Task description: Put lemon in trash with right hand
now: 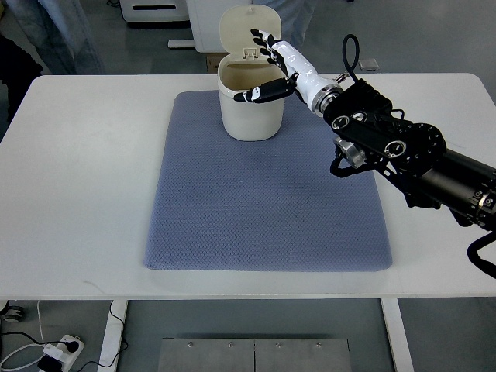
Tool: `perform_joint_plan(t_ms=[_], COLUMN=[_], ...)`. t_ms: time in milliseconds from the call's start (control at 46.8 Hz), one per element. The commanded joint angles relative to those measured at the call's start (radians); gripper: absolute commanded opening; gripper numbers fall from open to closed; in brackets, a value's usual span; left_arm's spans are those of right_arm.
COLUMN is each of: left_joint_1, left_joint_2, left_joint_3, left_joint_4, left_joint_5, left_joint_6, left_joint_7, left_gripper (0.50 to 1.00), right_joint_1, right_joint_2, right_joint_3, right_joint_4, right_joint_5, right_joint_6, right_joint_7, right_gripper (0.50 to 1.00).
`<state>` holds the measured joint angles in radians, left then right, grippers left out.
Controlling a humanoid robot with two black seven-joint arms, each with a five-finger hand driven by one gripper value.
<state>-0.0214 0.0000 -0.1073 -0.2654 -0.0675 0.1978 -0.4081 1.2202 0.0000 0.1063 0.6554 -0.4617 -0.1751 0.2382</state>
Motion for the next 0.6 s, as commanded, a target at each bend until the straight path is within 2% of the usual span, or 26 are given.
perform_joint_plan(t_ms=[0, 321, 577], left_joint_1=[0.000, 0.000, 0.000], left_joint_2=[0.000, 0.000, 0.000], left_joint_3=[0.000, 0.000, 0.000], left_joint_4=[0.000, 0.000, 0.000], left_joint_5=[0.000, 0.000, 0.000], left_joint_6=[0.000, 0.000, 0.000], left_joint_7=[0.000, 0.000, 0.000], left_gripper=[1.000, 1.000, 1.000], right_joint_1=[-0.018, -0.061, -0.085], right_joint_2=[0.000, -0.097, -0.176], right_joint_3=[0.027, 0.148, 0.237], right_joint_4=[0.026, 0.084, 0.122], right_joint_5=[0.000, 0.008, 0.138], right_joint_6=[0.005, 0.037, 0.077], right_joint_7=[0.000, -0.005, -0.013], right_gripper=[0.998, 0.998, 0.998])
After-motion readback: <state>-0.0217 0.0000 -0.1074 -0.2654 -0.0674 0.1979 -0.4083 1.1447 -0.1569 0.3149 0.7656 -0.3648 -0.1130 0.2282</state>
